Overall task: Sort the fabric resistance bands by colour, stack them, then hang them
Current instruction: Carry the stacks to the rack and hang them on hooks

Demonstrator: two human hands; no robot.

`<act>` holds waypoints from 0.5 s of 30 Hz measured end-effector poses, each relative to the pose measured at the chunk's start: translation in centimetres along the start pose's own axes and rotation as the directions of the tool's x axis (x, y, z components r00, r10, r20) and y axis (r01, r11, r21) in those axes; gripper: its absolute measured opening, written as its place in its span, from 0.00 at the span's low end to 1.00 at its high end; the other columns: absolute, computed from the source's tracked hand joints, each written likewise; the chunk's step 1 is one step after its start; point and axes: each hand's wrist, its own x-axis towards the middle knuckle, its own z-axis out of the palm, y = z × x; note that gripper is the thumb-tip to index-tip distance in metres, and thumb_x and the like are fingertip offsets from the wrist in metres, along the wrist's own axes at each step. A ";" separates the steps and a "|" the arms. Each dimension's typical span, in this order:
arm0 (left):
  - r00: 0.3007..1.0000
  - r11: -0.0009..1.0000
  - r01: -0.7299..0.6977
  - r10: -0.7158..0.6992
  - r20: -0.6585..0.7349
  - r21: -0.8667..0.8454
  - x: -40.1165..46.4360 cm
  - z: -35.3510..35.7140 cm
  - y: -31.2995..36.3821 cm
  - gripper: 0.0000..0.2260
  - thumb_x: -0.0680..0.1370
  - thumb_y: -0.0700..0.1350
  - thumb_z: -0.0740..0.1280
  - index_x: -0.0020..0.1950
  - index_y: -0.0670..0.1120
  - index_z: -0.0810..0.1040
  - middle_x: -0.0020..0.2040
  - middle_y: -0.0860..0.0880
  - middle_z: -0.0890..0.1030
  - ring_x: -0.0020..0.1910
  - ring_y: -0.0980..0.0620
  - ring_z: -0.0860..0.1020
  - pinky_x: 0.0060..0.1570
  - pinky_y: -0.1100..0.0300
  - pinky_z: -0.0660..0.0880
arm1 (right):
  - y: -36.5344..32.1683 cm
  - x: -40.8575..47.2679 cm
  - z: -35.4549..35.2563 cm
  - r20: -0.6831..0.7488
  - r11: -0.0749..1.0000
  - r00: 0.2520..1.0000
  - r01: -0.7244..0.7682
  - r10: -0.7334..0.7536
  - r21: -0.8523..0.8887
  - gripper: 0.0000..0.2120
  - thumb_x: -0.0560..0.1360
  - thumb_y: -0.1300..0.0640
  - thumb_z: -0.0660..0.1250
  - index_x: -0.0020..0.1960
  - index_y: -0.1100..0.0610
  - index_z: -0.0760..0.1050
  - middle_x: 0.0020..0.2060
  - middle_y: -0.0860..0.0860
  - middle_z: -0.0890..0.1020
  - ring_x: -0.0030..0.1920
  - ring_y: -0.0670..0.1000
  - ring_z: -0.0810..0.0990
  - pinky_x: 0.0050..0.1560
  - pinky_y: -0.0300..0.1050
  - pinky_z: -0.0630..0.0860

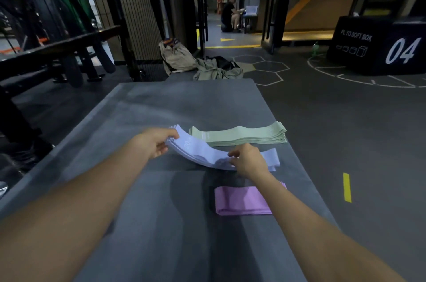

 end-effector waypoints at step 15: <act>0.946 0.932 -0.297 0.259 0.194 0.207 -4.5 12.3 3.6 0.14 0.67 0.38 0.74 0.29 0.43 0.69 0.26 0.50 0.68 0.22 0.56 0.69 0.23 0.69 0.67 | 1.8 2.0 -5.0 0.062 0.784 0.998 -0.042 0.004 0.620 0.14 0.77 0.66 0.61 0.33 0.61 0.74 0.32 0.56 0.75 0.36 0.53 0.72 0.36 0.45 0.70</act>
